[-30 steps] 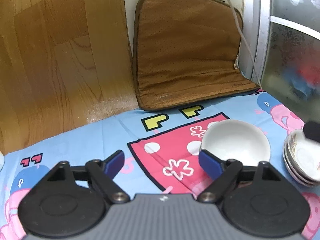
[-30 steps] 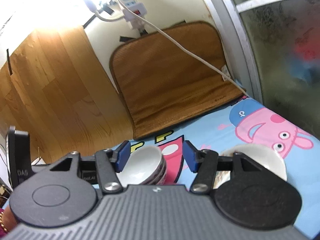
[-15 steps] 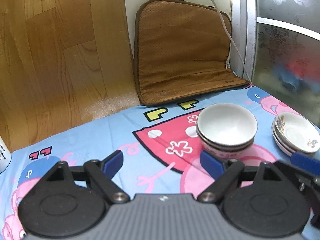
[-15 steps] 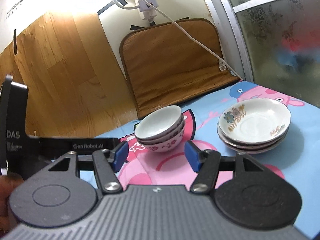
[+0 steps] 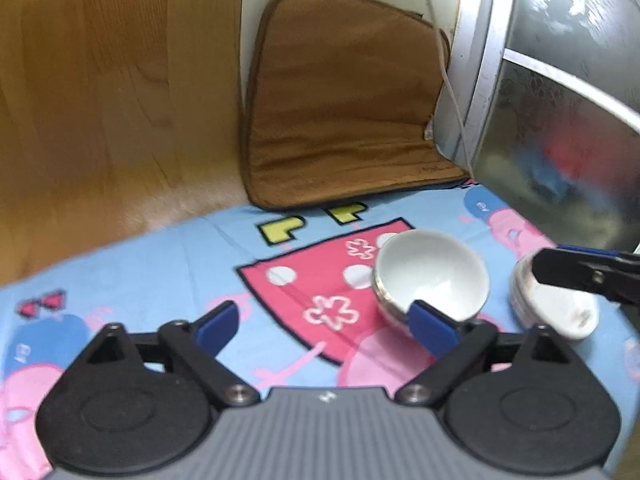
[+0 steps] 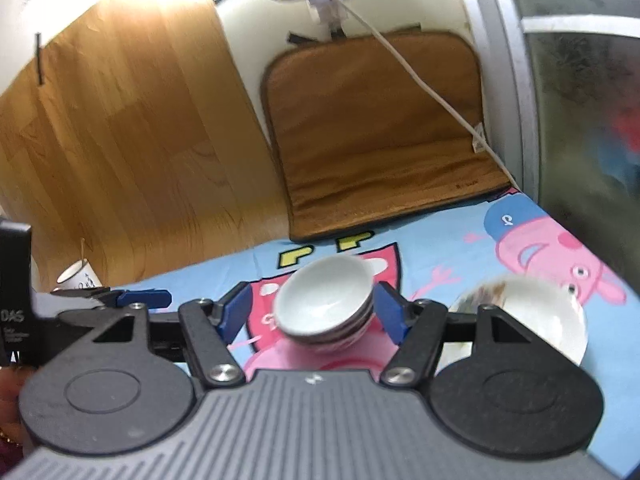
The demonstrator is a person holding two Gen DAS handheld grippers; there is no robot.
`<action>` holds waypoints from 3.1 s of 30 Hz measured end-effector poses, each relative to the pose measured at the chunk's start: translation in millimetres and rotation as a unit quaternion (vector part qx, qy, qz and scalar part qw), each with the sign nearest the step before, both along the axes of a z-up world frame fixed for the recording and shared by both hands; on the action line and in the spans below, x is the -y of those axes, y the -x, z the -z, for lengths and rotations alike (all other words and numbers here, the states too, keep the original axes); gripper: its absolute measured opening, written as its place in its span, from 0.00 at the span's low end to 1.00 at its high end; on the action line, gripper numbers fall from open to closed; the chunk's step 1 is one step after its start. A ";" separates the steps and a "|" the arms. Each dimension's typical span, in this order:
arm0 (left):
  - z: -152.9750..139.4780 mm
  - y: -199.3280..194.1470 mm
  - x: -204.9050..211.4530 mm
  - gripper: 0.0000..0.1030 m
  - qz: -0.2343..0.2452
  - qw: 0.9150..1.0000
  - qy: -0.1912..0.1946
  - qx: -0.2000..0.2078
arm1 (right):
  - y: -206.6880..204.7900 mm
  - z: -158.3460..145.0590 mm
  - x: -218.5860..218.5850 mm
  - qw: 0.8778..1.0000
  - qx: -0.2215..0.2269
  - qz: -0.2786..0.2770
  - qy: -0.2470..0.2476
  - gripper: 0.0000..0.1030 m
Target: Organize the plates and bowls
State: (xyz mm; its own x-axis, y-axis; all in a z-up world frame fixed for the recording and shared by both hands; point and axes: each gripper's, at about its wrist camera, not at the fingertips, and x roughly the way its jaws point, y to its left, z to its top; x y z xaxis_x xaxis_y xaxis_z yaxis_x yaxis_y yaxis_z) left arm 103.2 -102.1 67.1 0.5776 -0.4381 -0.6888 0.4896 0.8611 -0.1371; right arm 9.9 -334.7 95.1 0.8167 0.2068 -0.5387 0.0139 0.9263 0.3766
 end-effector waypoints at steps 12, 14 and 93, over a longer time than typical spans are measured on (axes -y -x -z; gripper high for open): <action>36.0 -45.5 35.0 0.72 0.014 0.991 0.068 -0.115 | -83.4 40.7 26.9 0.989 -0.138 -0.043 -0.021 0.57; 43.3 -44.4 40.7 0.72 0.024 0.991 0.065 -0.113 | -95.4 49.0 24.0 0.985 -0.162 -0.055 -0.020 0.54; -7.4 10.4 114.2 0.30 0.082 0.982 0.104 -0.133 | -7.0 7.3 73.5 0.975 -0.187 -0.028 -0.113 0.33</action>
State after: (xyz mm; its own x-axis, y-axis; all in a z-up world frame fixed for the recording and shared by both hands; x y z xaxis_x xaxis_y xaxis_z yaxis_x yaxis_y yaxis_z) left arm 92.8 -216.3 74.5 0.2998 -0.6575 -0.6912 0.5417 0.7137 -0.4440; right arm 16.9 -408.2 87.8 0.5553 0.3941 -0.7323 0.1406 0.8234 0.5497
